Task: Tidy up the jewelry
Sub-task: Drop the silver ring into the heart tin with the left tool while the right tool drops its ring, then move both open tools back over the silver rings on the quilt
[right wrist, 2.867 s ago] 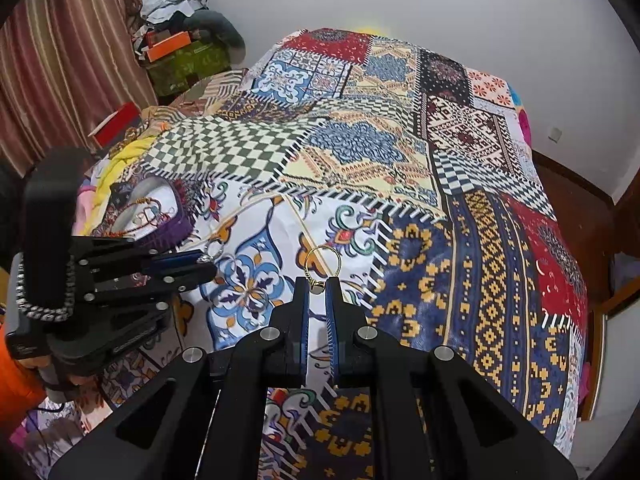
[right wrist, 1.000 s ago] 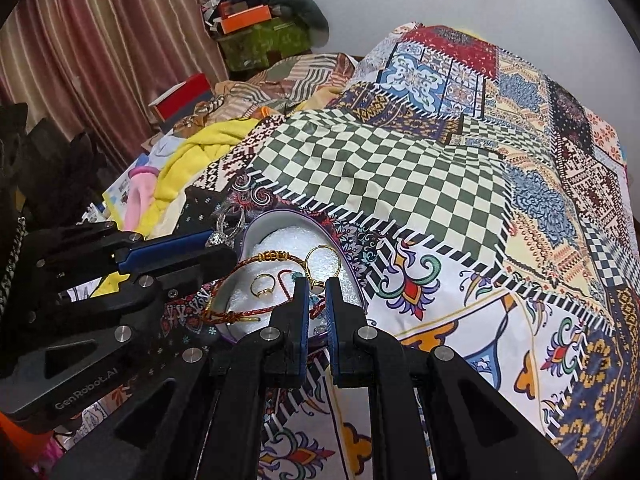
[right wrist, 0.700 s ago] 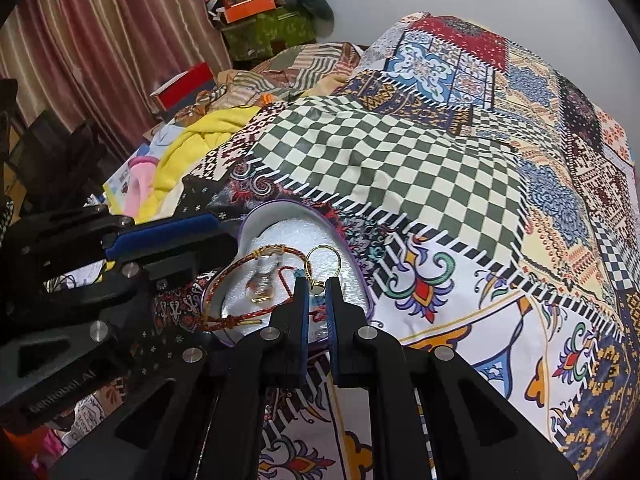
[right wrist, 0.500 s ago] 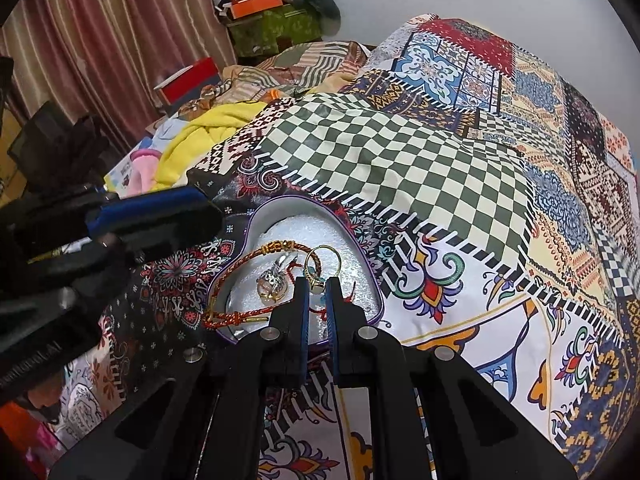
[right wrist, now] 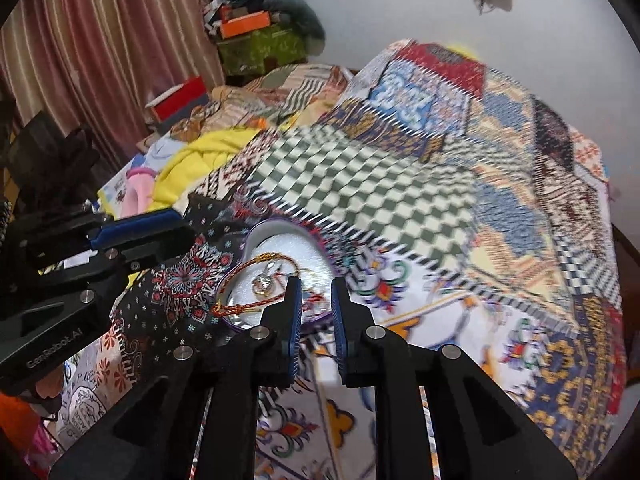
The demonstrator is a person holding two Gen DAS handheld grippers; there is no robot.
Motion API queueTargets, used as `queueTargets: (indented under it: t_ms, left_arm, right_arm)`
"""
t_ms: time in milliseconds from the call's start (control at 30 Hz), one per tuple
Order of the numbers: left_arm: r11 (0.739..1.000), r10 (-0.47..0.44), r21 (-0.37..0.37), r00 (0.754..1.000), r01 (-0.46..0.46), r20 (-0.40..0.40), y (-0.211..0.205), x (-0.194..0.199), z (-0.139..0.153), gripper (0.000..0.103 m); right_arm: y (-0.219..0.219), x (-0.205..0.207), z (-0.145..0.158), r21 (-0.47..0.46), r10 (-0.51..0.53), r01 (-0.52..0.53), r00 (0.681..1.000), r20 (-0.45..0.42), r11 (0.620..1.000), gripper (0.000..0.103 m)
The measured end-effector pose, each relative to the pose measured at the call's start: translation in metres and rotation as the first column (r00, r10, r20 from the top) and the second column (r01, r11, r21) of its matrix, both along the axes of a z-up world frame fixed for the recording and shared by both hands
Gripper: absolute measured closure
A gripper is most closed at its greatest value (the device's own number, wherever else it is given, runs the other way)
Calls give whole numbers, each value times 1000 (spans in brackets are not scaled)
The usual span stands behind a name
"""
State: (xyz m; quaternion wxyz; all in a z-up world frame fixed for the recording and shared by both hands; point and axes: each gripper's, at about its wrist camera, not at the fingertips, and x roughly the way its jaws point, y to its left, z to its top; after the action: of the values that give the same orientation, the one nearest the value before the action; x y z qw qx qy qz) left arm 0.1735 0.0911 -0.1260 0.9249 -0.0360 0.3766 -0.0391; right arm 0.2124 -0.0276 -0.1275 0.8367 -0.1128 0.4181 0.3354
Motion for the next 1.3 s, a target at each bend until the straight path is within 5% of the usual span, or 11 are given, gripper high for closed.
queueTargets:
  t_ms: [200, 400, 533, 833, 1000, 1300]
  left_arm:
    - [1000, -29, -2, 999, 29, 15, -17, -10, 11, 92]
    - [997, -70, -11, 998, 70, 5, -38, -17, 13, 92]
    - [995, -95, -23, 995, 94, -26, -54, -19, 7, 89]
    - [990, -139, -7, 986, 138, -89, -82, -20, -13, 88]
    - [989, -148, -7, 982, 148, -115, -90, -19, -26, 76]
    - [987, -158, -15, 972, 158, -171, -95, -12, -49, 76]
  right_arm:
    - [-33, -10, 23, 7, -64, 64, 996, 54, 998, 88]
    - [-66, -22, 28, -10, -118, 120, 989, 89, 993, 70]
    - [-84, -26, 23, -25, -150, 153, 985, 83, 988, 68]
    - [-111, -28, -21, -101, -194, 193, 981, -6, 976, 68]
    - [-114, -26, -50, -142, -192, 181, 979, -70, 973, 68]
    - [-107, -18, -74, -177, -182, 159, 976, -119, 971, 68]
